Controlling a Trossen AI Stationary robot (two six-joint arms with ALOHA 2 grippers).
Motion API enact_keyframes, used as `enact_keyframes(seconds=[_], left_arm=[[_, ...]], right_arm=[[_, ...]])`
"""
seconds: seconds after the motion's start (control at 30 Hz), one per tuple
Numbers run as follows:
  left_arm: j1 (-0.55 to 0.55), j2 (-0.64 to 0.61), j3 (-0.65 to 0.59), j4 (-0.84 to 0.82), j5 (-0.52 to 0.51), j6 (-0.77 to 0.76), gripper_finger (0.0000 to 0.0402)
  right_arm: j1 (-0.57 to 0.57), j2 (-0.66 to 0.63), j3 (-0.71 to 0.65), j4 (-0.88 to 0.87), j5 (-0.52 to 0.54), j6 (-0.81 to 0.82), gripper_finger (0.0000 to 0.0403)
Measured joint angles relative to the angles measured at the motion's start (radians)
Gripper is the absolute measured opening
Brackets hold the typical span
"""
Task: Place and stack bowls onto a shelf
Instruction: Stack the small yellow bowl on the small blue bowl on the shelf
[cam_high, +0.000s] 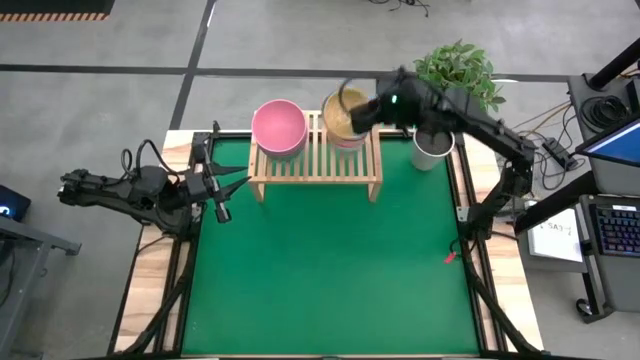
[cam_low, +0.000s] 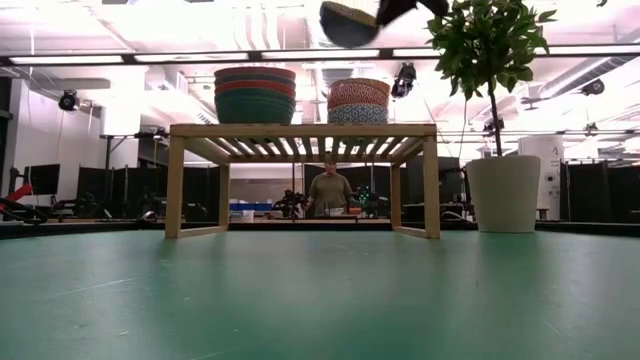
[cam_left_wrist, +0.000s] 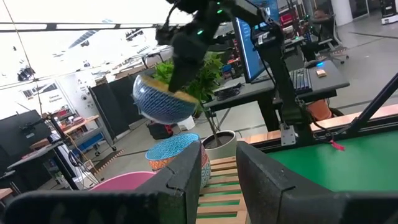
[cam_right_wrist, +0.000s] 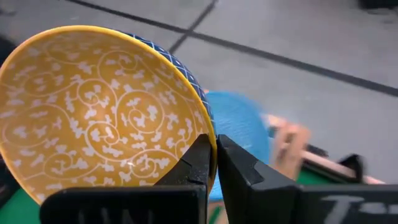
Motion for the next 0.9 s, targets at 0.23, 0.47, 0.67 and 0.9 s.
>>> enact_keyframes(seconds=[0.23, 0.47, 0.67, 0.9], left_arm=[[0.0, 0.0, 0.0, 0.0, 0.0, 0.005, 0.0084], [0.0, 0.0, 0.0, 0.001, 0.0, 0.008, 0.0084], [0.0, 0.0, 0.0, 0.002, 0.0, 0.008, 0.0084], [0.0, 0.0, 0.0, 0.002, -0.001, 0.008, 0.0084]], right_arm=[[-0.148, 0.014, -0.028, -0.064, -0.165, 0.006, 0.0013], [-0.177, 0.064, -0.028, -0.083, -0.164, -0.004, 0.0013], [-0.181, 0.1, -0.029, -0.085, -0.166, -0.02, 0.0013], [-0.184, 0.106, -0.029, -0.085, -0.165, -0.041, 0.0013]])
